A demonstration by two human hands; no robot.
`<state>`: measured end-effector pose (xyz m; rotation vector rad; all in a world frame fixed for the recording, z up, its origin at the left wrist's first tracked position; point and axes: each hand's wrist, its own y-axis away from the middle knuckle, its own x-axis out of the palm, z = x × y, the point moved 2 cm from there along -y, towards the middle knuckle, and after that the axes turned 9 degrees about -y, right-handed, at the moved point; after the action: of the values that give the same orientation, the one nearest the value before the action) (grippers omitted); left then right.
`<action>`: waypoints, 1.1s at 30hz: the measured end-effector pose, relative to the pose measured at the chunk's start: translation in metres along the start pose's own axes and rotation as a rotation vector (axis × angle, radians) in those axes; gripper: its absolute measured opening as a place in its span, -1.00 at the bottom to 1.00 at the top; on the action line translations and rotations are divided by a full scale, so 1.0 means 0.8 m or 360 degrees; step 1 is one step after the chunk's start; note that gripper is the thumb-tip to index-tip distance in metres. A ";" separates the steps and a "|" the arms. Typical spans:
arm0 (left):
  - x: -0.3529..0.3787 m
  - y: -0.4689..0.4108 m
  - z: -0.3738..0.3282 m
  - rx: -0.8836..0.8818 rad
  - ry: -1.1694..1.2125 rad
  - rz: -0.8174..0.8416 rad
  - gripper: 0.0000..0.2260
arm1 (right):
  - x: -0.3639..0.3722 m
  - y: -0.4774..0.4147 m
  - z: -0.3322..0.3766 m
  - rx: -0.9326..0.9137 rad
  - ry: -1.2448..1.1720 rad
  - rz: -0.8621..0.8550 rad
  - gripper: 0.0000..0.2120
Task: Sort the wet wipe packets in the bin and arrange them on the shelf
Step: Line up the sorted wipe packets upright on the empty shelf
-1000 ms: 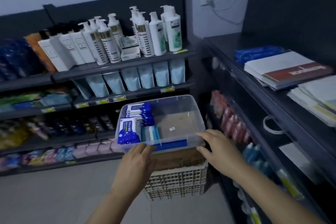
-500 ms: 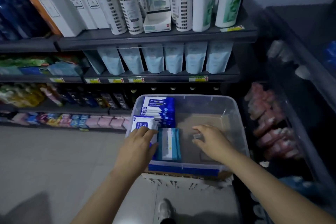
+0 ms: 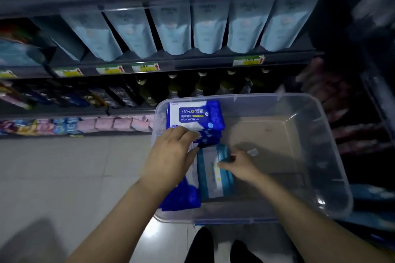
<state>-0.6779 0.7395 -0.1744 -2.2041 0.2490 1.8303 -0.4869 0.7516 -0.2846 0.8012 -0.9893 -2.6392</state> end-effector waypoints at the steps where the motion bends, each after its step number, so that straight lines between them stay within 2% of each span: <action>1: 0.004 0.000 0.002 0.0010 0.0012 0.0001 -0.69 | 0.005 -0.006 -0.003 0.0001 -0.0029 -0.0009 -0.61; 3: 0.011 0.000 0.006 0.0017 0.0028 -0.0005 -0.71 | 0.016 -0.014 -0.004 0.0033 -0.0162 0.0045 -0.55; 7: 0.021 0.000 0.011 -0.0013 0.0022 0.0004 -0.75 | 0.028 -0.028 -0.010 0.0124 -0.0384 0.0138 -0.31; 10: 0.019 0.002 0.009 -0.0030 0.0028 0.0053 -0.70 | 0.028 -0.027 -0.009 0.0170 -0.0463 0.0250 -0.48; 13: 0.014 0.000 0.004 -0.0066 0.0033 0.0024 -0.77 | 0.024 -0.018 -0.004 0.0124 -0.0476 0.0308 -0.40; 14: 0.012 -0.001 0.001 -0.0071 0.0036 0.0011 -0.77 | 0.021 -0.014 -0.002 0.0108 -0.0500 0.0312 -0.44; 16: 0.008 -0.004 -0.007 -0.0075 0.0034 0.0005 -0.74 | 0.009 0.001 0.005 0.0074 -0.0513 0.0302 -0.59; 19: 0.004 -0.012 -0.020 -0.0060 0.0018 -0.0020 -0.73 | -0.021 0.016 0.010 -0.0020 -0.0528 0.0203 -0.61; 24: -0.004 -0.028 -0.039 -0.0075 0.0034 0.0029 -0.66 | -0.087 0.039 0.023 -0.0155 -0.0828 0.0153 -0.62; 26: -0.007 -0.037 -0.043 -0.0172 0.0181 0.0085 -0.64 | -0.113 0.045 0.030 -0.0200 -0.0971 0.0111 -0.64; 28: -0.010 -0.046 -0.052 -0.0383 0.0472 0.0175 -0.58 | -0.132 0.050 0.036 -0.0250 -0.1118 0.0120 -0.64; 31: -0.010 -0.058 -0.077 -0.0619 0.1117 0.0405 -0.50 | -0.147 0.062 0.046 -0.0342 -0.1295 0.0204 -0.67; 33: -0.005 -0.061 -0.097 -0.0682 0.1563 0.0594 -0.58 | -0.154 0.069 0.048 -0.0383 -0.1391 0.0270 -0.68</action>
<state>-0.5913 0.7616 -0.1524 -3.4049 0.5048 0.7908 -0.4060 0.7769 -0.1731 -0.5277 -0.7984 -2.8704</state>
